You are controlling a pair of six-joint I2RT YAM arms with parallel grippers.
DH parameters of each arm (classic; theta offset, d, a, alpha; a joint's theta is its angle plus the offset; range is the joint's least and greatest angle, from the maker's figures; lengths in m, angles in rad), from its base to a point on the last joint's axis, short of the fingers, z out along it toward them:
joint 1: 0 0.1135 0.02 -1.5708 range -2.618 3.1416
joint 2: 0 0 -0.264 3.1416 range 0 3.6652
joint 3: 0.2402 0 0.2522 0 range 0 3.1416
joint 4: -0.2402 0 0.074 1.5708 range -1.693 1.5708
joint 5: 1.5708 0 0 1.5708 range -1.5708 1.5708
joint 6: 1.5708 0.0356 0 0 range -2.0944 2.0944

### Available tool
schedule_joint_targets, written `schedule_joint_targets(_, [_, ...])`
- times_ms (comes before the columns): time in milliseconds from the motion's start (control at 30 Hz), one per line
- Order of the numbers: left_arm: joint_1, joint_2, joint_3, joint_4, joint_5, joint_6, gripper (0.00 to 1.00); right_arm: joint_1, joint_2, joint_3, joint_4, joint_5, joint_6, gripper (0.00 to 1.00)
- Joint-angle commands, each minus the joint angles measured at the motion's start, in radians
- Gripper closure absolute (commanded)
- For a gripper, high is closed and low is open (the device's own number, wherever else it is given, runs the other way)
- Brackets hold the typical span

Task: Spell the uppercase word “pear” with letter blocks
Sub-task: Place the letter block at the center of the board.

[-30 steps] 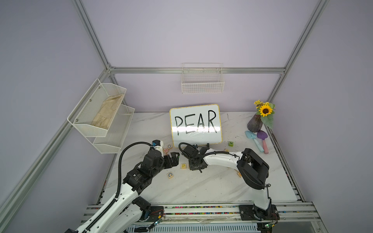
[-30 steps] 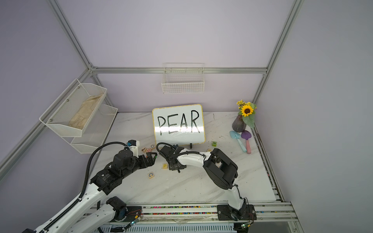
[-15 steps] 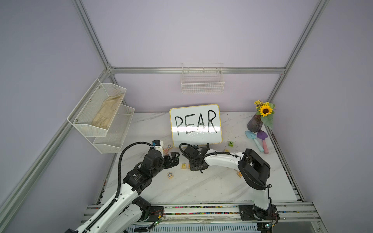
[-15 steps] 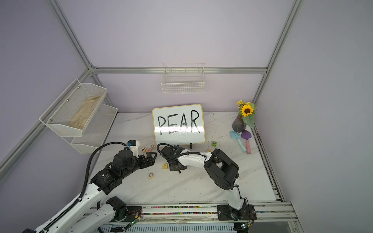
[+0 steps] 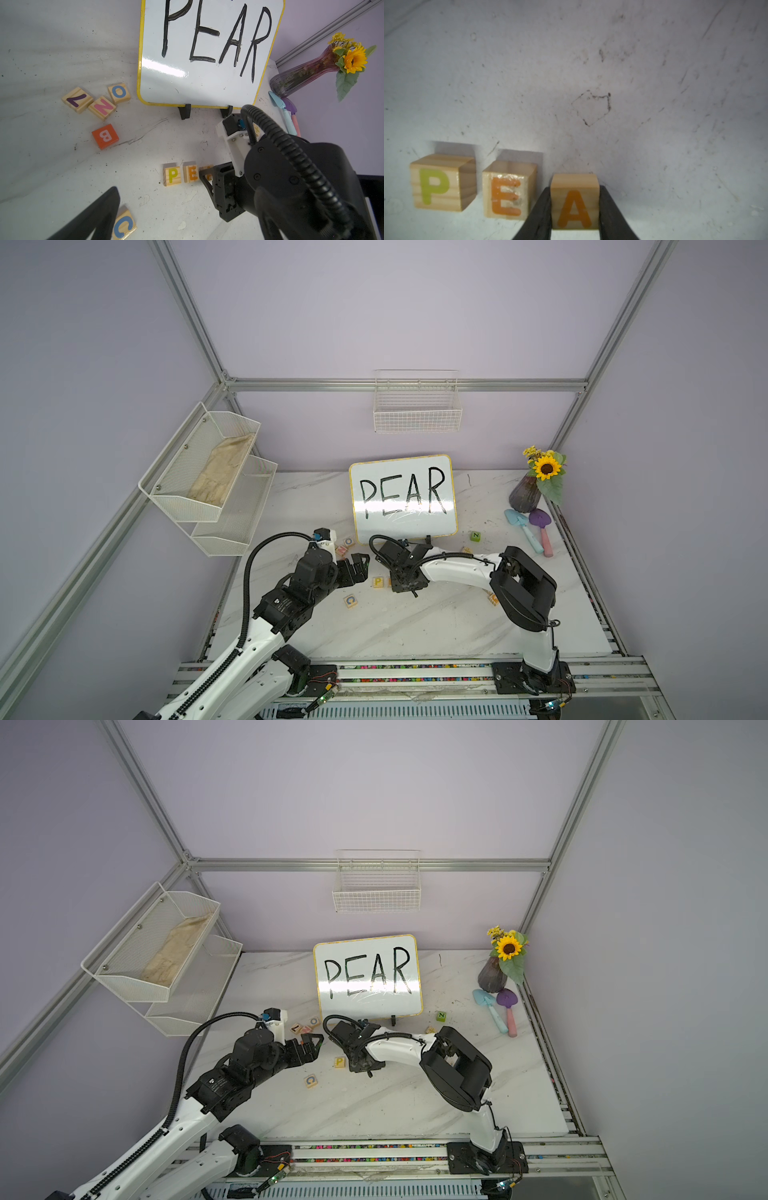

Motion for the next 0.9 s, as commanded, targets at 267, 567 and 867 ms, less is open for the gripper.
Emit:
schedule_joint_targets(267, [0.004, -0.003, -0.049, 0.032, 0.003, 0.023, 0.0, 0.006, 0.023, 0.019, -0.018, 0.021, -0.017, 0.63])
schedule_joint_targets(567, [0.003, -0.002, -0.049, 0.031, 0.001, 0.022, 0.0, 0.001, 0.026, 0.023, -0.012, 0.024, -0.022, 0.63])
schedule_joint_targets(867, [0.004, 0.0, -0.049, 0.031, 0.001, 0.023, 0.0, -0.008, 0.036, 0.024, -0.001, 0.024, -0.023, 0.63])
